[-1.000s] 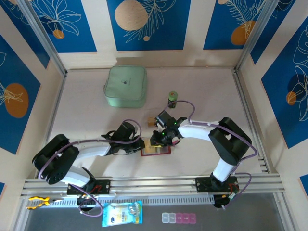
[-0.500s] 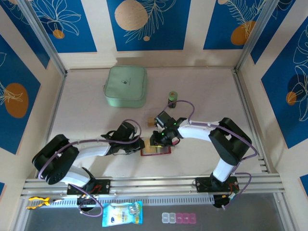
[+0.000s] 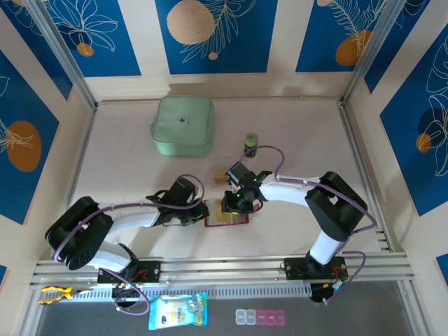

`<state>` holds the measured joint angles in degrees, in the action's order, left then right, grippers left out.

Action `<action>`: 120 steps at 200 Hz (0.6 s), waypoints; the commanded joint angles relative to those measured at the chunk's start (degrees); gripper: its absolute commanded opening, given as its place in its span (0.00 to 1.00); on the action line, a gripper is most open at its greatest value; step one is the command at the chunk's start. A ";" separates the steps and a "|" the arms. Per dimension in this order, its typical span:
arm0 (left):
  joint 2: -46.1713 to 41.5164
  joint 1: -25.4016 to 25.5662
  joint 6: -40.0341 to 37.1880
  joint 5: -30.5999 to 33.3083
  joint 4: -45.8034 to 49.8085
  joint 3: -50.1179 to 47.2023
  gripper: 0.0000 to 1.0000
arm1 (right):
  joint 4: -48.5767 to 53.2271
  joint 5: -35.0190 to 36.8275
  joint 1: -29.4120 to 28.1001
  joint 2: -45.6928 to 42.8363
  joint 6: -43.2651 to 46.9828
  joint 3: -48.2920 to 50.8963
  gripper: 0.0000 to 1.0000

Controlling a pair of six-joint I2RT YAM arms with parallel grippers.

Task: Take the credit cards out of the card holder

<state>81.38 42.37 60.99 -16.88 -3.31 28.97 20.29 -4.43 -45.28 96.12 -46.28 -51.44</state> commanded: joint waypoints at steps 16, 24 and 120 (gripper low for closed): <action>-1.84 -0.70 -1.39 0.41 3.38 2.43 0.10 | 2.91 1.08 -0.05 -2.43 1.02 -0.78 0.29; -2.22 -0.62 -1.74 0.66 4.43 3.04 0.10 | 2.95 1.21 0.01 -2.92 0.93 -0.68 0.28; -0.03 0.20 -4.20 -0.37 6.45 8.75 0.05 | 0.73 -2.55 2.70 -6.87 0.32 1.53 0.28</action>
<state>78.78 42.39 57.98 -16.05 3.60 35.77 21.63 -4.49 -43.75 91.22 -45.91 -51.22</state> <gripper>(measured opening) 0.063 0.281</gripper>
